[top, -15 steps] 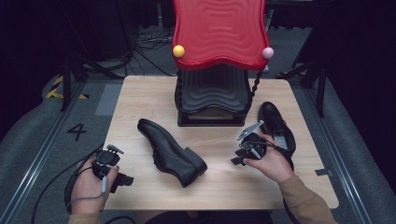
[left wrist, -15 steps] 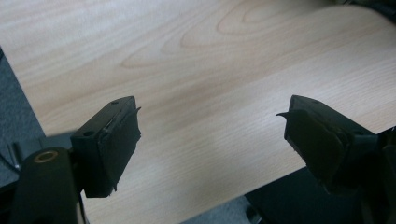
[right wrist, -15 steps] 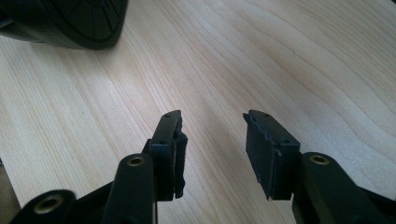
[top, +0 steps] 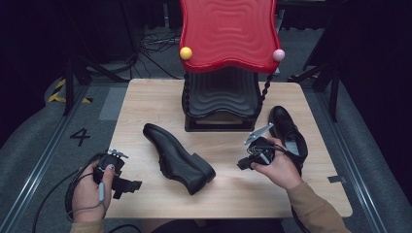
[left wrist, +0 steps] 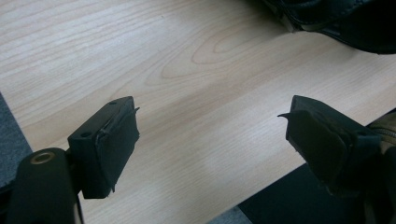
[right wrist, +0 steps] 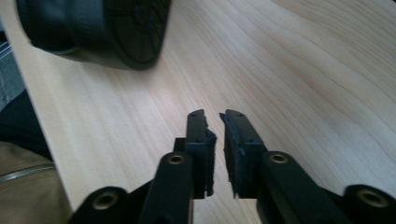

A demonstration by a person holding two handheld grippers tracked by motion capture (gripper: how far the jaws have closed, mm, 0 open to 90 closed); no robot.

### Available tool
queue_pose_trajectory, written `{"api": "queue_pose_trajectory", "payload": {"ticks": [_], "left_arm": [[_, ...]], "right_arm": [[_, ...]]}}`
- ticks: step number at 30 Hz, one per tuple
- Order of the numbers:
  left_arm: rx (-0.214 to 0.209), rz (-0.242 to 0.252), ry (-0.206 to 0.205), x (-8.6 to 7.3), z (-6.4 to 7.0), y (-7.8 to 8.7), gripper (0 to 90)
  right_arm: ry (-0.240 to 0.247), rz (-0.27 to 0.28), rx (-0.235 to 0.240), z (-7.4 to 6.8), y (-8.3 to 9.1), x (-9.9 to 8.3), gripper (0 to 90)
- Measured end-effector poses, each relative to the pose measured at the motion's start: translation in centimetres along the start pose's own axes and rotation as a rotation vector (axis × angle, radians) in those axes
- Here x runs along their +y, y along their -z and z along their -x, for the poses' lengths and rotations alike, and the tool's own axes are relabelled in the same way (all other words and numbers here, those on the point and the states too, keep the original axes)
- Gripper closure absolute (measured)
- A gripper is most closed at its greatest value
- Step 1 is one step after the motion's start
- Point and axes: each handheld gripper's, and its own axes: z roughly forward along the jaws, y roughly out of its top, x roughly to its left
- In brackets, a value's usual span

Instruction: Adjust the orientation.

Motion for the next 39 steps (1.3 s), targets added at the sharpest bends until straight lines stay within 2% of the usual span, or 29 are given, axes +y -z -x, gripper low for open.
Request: {"api": "queue_pose_trajectory", "payload": {"ticks": [4, 7, 10, 11, 16, 20, 23, 27, 39], "left_arm": [[-0.007, -0.001, -0.008, 0.1, 0.0, 0.2, 17.6], [-0.009, 0.004, -0.015, 0.4, 0.0, 0.2, 17.6], [-0.007, 0.009, -0.022, 0.5, 0.0, 0.1, 17.7], [-0.019, 0.004, -0.020, 0.5, 0.0, 0.1, 17.7], [-0.022, 0.007, -0.026, 0.4, -0.1, 0.1, 17.7], [-0.029, 0.003, -0.032, 0.4, 0.0, 0.1, 17.7], [-0.027, -0.001, -0.042, 0.5, 0.0, 0.1, 17.7], [-0.032, -0.001, -0.044, 0.5, 0.1, 0.1, 17.7], [-0.026, 0.004, -0.049, 0.5, 0.2, 0.2, 17.7]], "right_arm": [[0.032, 0.017, 0.012, -0.9, 0.3, 1.3, 86.2], [0.062, 0.004, 0.015, -2.2, 0.5, 3.0, 87.1], [0.083, -0.004, 0.011, -2.8, 0.4, 3.8, 87.3], [0.091, -0.003, 0.011, -3.1, 0.3, 4.1, 87.4], [0.129, 0.000, 0.037, -4.9, -1.0, 5.6, 88.4], [0.137, 0.015, 0.063, -5.7, -1.5, 6.0, 88.8], [0.159, -0.002, 0.071, -6.4, -2.6, 6.3, 88.8], [0.168, -0.013, 0.067, -6.7, -3.4, 6.2, 89.0], [0.169, -0.025, 0.031, -6.6, -3.2, 6.2, 89.7]]}}
